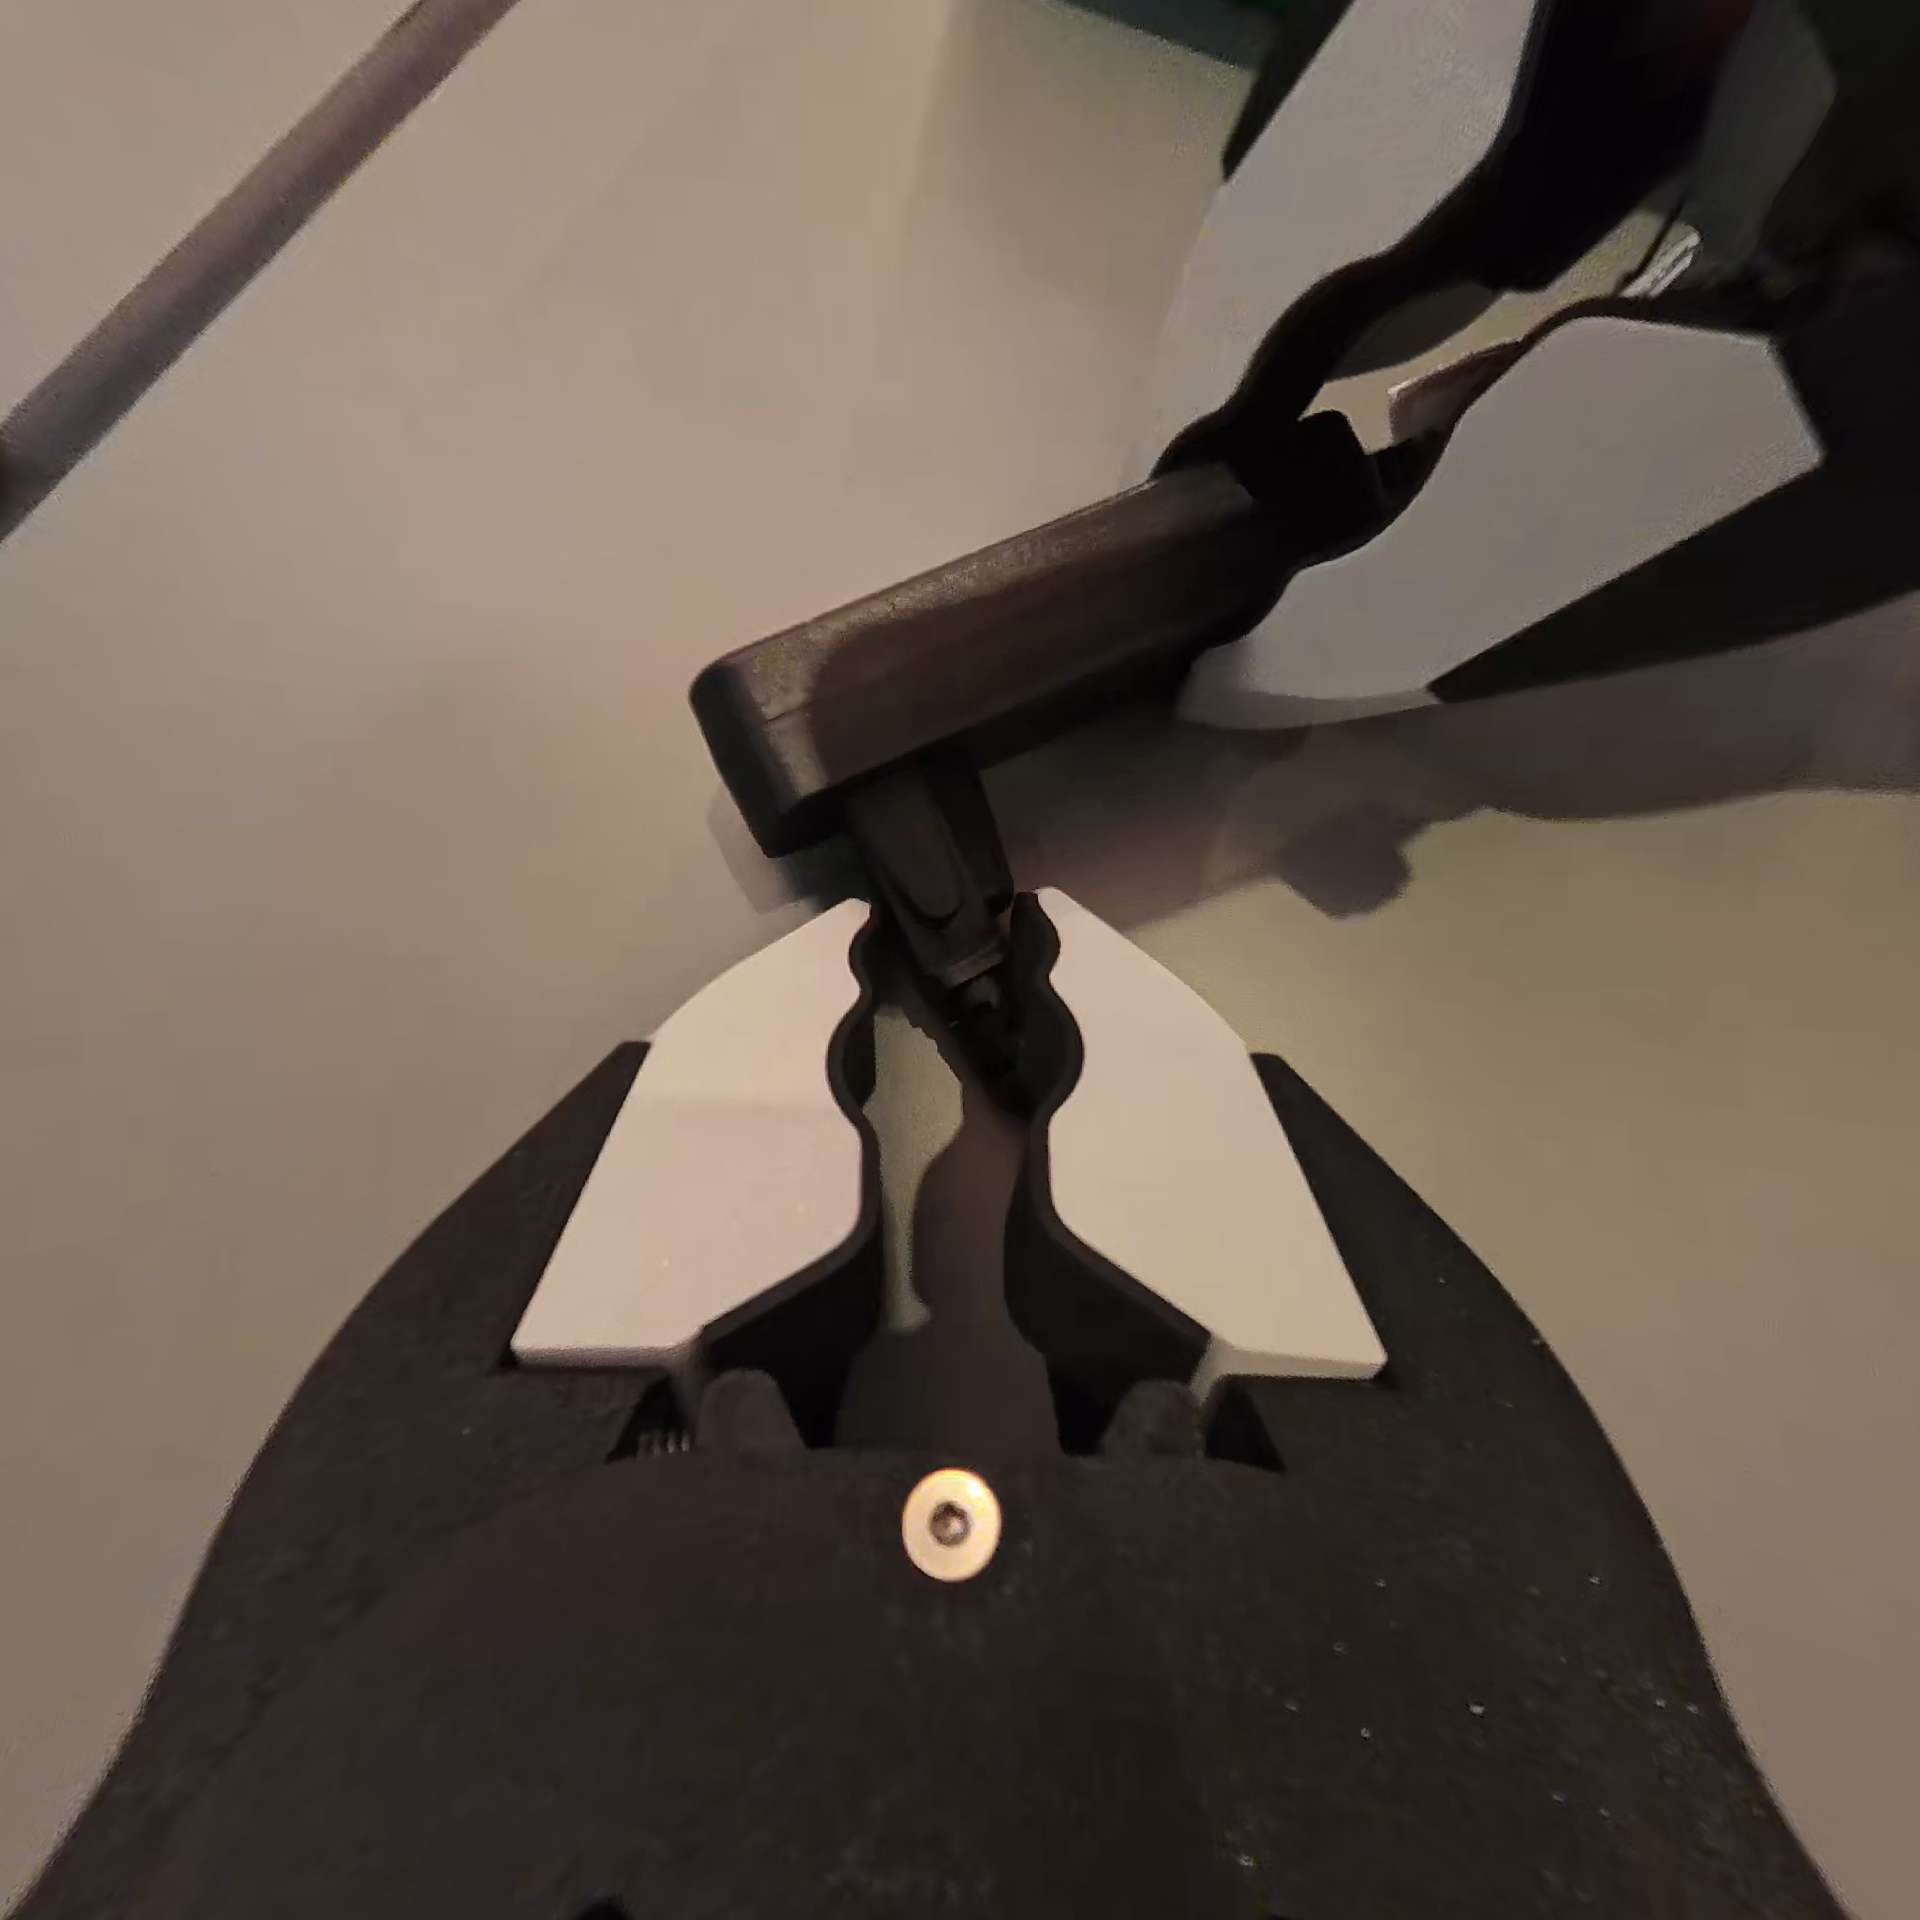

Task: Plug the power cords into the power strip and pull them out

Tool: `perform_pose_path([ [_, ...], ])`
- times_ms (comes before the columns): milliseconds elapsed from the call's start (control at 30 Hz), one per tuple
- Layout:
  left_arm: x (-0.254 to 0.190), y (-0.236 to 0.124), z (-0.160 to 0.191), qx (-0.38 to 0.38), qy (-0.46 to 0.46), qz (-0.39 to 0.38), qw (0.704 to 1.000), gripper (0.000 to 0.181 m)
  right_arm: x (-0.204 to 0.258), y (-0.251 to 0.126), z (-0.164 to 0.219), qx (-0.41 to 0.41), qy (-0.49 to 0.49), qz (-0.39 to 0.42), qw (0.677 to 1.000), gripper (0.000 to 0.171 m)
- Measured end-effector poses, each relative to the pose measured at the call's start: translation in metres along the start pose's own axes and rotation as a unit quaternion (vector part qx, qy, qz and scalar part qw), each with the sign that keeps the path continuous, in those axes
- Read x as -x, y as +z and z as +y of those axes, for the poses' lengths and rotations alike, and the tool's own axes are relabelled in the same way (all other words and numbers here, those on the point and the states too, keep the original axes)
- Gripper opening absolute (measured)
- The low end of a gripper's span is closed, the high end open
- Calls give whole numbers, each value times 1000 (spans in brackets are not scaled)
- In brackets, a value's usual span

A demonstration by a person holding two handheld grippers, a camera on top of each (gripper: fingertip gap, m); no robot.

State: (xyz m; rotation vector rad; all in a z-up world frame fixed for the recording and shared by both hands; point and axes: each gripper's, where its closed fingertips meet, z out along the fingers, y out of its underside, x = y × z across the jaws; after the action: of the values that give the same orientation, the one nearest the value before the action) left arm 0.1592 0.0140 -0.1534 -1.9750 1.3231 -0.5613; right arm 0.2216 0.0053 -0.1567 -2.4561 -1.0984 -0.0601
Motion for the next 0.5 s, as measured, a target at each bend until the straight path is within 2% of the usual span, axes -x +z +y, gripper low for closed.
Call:
perform_pose_path([
  [200,-4,1,0,12,-22,26,999,23,0,-2,1,-31,26,33,999,29],
  [367,-4,-2,-13,-27,-123,76,989,28,4,3,-14,-47,48,-36,997,37],
  [433,-3,3,-13,-14,-111,74,991,28,6,8,-23,-50,24,-39,998,43],
  [500,-3,9,-10,26,-74,51,996,31,2,10,-35,-69,10,-21,997,37],
])
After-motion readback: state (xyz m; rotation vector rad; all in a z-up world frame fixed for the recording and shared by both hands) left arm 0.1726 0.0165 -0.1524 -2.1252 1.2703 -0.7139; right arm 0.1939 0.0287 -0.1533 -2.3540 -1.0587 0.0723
